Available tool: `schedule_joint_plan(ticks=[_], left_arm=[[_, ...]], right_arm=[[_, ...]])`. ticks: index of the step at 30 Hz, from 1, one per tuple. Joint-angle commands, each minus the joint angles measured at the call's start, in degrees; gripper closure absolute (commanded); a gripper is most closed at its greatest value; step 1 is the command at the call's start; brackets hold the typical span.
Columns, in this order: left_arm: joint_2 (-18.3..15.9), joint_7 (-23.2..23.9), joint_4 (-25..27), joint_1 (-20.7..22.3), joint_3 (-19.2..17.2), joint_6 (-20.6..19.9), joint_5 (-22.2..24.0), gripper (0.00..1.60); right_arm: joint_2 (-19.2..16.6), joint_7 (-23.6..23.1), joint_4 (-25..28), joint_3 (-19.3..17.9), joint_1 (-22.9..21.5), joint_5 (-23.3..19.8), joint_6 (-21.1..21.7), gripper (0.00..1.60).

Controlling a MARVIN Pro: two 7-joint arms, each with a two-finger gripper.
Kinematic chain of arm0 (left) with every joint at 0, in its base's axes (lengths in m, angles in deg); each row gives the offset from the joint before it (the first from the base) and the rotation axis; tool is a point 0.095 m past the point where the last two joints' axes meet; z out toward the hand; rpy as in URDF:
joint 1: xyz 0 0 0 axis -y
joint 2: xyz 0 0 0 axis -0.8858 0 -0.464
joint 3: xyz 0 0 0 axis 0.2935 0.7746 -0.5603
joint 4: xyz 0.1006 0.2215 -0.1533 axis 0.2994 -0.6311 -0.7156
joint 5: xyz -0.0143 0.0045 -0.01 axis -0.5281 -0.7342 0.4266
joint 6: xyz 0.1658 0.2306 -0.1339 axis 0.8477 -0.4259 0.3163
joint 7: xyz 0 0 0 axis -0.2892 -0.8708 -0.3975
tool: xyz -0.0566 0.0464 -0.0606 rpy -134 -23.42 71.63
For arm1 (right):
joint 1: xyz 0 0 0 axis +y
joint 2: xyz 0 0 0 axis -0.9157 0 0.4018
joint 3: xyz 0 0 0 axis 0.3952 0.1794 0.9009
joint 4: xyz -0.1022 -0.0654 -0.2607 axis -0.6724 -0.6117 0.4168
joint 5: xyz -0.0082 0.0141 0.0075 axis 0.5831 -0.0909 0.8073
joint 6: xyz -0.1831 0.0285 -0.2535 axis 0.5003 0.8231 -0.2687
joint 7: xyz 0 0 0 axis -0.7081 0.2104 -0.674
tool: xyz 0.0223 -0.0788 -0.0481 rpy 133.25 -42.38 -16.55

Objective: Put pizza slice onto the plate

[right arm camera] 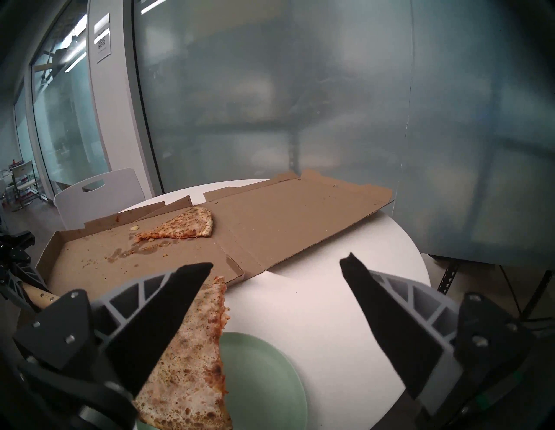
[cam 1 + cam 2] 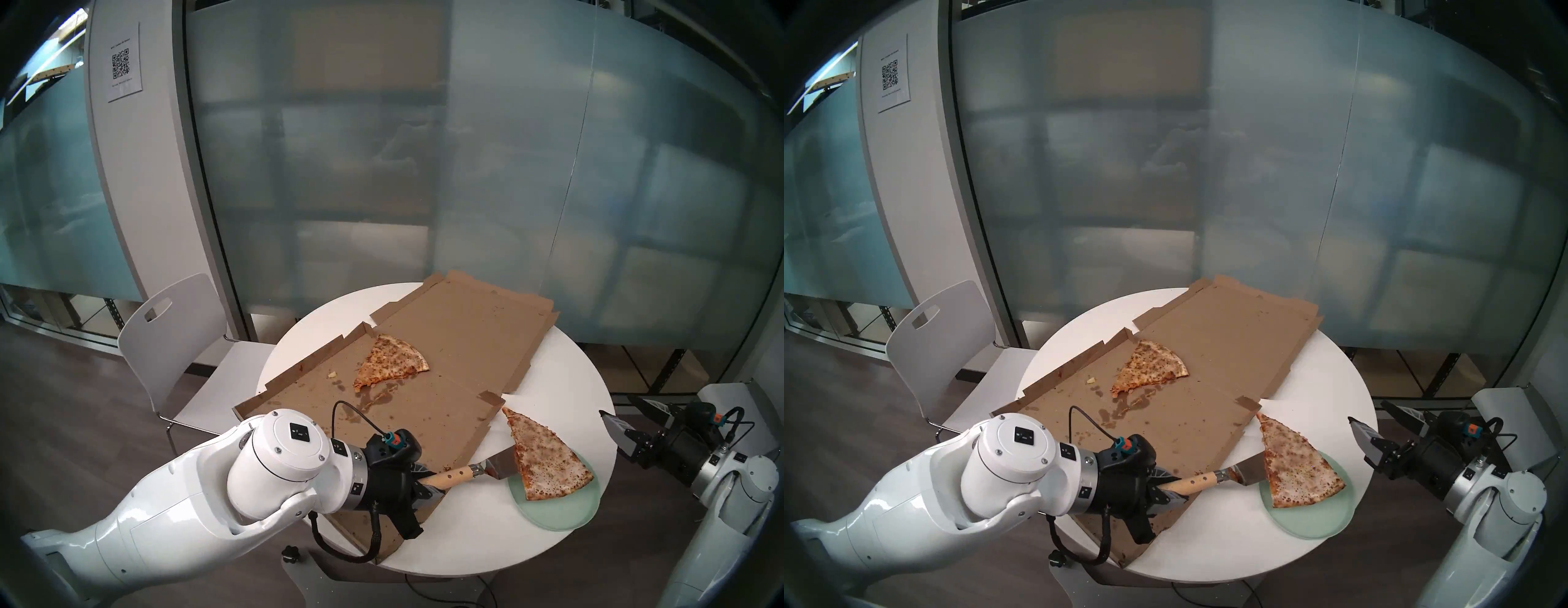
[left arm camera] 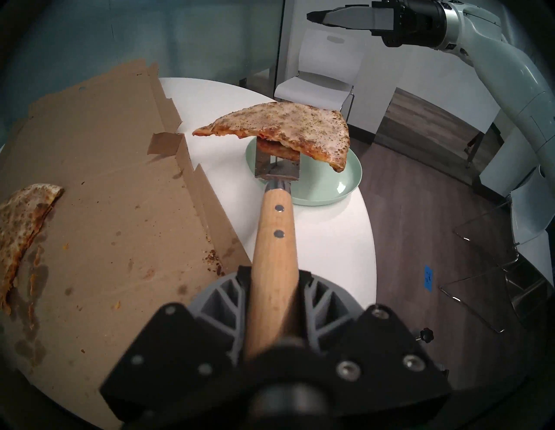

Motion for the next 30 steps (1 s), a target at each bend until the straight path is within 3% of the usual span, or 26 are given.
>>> schedule_joint_plan(ticks=[1,19,30], left_arm=[[3.13,-0.3,-0.14,1.68,1.11,1.3,-0.83,1.6],[2.97,-0.3,-1.5,5.23,6.98,0.29,-7.17,1.6],[3.49,0.75,-1.94,6.65,7.32,-0.48,-8.01,1.6]], right_arm=[[-0.66,-0.38,0.18,-0.77,-0.87,-0.95,-0.06,0.0],[-0.29,-1.59,0.52,-2.04,-1.47,-0.84,0.3,0.0],[-0.23,-1.8,0.56,-2.04,-1.56,-0.81,0.71,0.0]])
